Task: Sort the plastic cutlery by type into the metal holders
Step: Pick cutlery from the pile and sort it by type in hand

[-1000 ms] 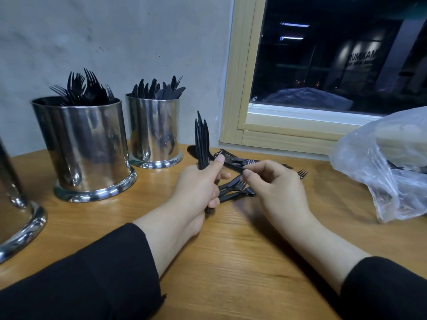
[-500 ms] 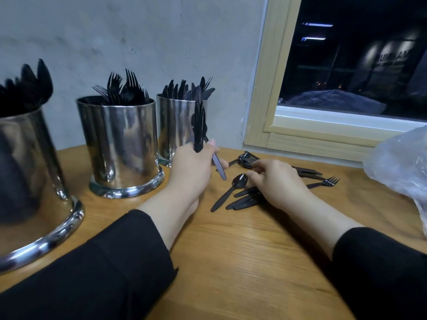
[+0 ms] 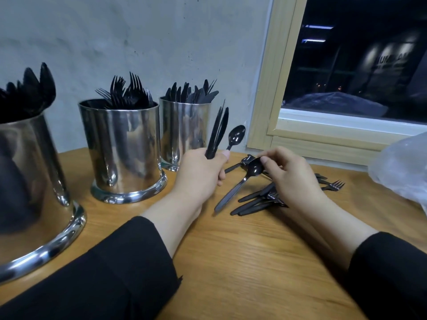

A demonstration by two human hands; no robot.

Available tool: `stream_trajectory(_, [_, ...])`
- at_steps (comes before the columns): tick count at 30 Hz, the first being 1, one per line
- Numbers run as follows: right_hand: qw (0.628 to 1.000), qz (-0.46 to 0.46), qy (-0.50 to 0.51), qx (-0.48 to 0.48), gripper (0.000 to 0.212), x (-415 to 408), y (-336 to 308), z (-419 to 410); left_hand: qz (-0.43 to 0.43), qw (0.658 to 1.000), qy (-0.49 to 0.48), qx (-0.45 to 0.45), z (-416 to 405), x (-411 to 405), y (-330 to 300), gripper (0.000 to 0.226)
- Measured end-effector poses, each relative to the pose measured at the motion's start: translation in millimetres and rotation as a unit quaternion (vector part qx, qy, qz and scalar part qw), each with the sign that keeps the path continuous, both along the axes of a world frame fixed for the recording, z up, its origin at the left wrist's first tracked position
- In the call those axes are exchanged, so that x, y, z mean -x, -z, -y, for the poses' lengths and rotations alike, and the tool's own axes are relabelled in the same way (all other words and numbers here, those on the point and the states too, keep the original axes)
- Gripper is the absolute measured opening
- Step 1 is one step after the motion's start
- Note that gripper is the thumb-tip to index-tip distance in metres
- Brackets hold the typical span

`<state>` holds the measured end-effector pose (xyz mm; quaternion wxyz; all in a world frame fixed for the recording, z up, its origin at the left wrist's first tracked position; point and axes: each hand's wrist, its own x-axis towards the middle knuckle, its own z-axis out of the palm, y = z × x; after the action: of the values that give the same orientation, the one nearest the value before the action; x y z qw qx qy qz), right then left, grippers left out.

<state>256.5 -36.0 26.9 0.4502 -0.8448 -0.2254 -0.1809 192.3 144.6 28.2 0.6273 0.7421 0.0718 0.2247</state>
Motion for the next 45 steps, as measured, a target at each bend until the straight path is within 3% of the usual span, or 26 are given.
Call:
stream_trajectory(4, [0.997, 0.052, -0.018, -0.055, 0.015, 25, 5, 26, -0.031, 0.995, 0.079, -0.047, 16, 9, -3, 0.024])
stream_trajectory(9, [0.990, 0.105, 0.049, -0.080, 0.010, 37, 10, 56, -0.056, 0.974, 0.190, -0.109, 48, 23, -4, 0.027])
stream_trajectory(13, [0.987, 0.105, 0.078, -0.096, 0.012, 40, 11, 71, -0.043, 0.960, 0.198, -0.194, 58, 29, -3, 0.040])
stream_trajectory(18, [0.985, 0.108, 0.085, -0.102, 0.004, 42, 10, 78, -0.041, 0.942, 0.217, -0.254, 63, 29, -3, 0.037])
stream_trajectory(21, [0.991, 0.073, 0.082, -0.079, 0.008, 37, 14, 86, -0.022, 0.965, 0.177, -0.191, 58, 23, 0, 0.029])
stream_trajectory(25, [0.977, -0.007, 0.063, 0.205, 0.043, 29, 27, 106, -0.006, 0.982, 0.144, -0.124, 52, 19, 0, 0.028])
stream_trajectory(27, [0.960, -0.037, 0.058, 0.271, 0.054, 26, 32, 109, 0.000, 0.984, 0.131, -0.124, 50, 19, 0, 0.028])
stream_trajectory(31, [0.960, -0.036, 0.076, 0.266, 0.039, 26, 28, 106, -0.006, 0.984, 0.127, -0.126, 53, 19, 2, 0.026])
stream_trajectory(36, [0.952, -0.043, 0.135, 0.271, 0.039, 28, 26, 108, -0.010, 0.984, 0.128, -0.126, 56, 20, 2, 0.022])
stream_trajectory(45, [0.971, 0.035, 0.179, 0.157, 0.019, 26, 18, 117, 0.011, 0.986, 0.110, -0.121, 54, 21, 0, 0.020])
